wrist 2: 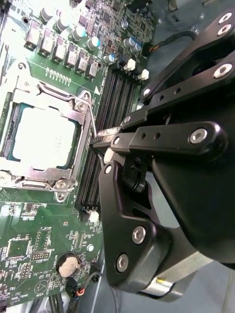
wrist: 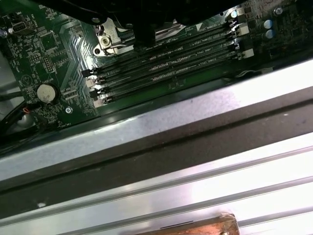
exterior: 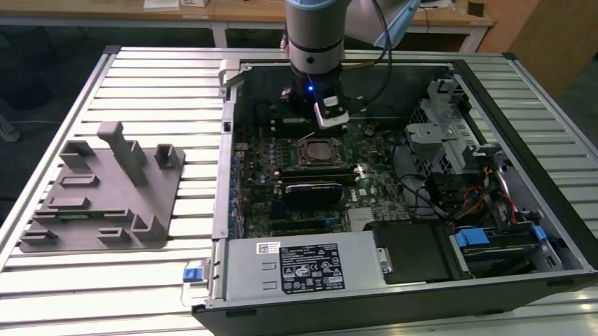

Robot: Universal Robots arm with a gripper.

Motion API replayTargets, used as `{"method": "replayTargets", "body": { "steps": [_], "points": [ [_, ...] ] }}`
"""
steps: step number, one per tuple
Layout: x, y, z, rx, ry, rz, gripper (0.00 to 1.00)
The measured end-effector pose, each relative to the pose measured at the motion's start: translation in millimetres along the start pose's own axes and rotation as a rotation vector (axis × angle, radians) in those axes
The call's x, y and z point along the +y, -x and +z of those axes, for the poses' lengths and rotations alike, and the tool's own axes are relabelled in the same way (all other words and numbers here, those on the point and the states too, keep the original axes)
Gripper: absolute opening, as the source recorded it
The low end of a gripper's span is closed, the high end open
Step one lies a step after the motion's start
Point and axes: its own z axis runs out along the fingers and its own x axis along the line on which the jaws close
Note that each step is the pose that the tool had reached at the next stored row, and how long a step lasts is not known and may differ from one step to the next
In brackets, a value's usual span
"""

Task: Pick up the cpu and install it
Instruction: 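Install the first cpu locking lever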

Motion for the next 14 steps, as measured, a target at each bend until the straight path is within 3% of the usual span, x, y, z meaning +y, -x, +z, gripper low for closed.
{"method": "replayTargets", "body": {
  "steps": [9, 14],
  "points": [
    [4.3, 3.5, 5.6, -0.0010, 0.0005, -0.001, 0.11],
    [3.7, 3.5, 8.3, -0.0233, 0.0084, -0.010, 0.11]
  ]
}}
